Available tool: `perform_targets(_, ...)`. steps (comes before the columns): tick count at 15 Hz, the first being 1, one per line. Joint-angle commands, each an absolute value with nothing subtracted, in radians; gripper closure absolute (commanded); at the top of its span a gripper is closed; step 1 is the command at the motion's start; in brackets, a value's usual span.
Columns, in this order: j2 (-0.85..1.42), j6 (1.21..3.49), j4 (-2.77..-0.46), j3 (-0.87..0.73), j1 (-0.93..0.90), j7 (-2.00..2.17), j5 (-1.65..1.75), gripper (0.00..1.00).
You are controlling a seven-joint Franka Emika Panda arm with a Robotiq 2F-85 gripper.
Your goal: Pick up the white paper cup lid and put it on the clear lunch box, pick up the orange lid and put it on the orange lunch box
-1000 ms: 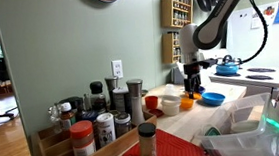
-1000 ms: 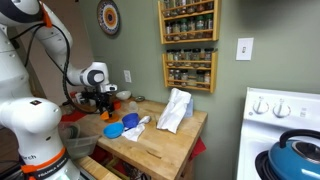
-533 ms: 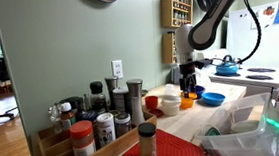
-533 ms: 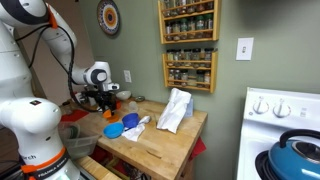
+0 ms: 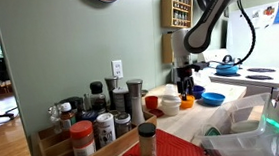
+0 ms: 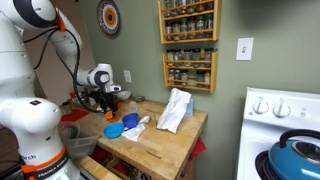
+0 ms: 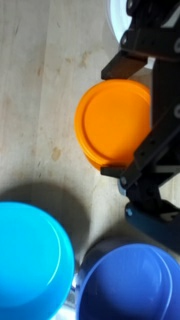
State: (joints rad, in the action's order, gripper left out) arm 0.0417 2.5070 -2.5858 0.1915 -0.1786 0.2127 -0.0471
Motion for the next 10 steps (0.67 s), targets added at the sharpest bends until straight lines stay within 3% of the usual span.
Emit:
perform_targets(1,0.077,2.483,-2.558,0.177,-0.177,0.215,-0.015,0.23)
perform_targets(10,0.103,2.48,-2.545,0.159,-0.177,0.215,0.004,0.24)
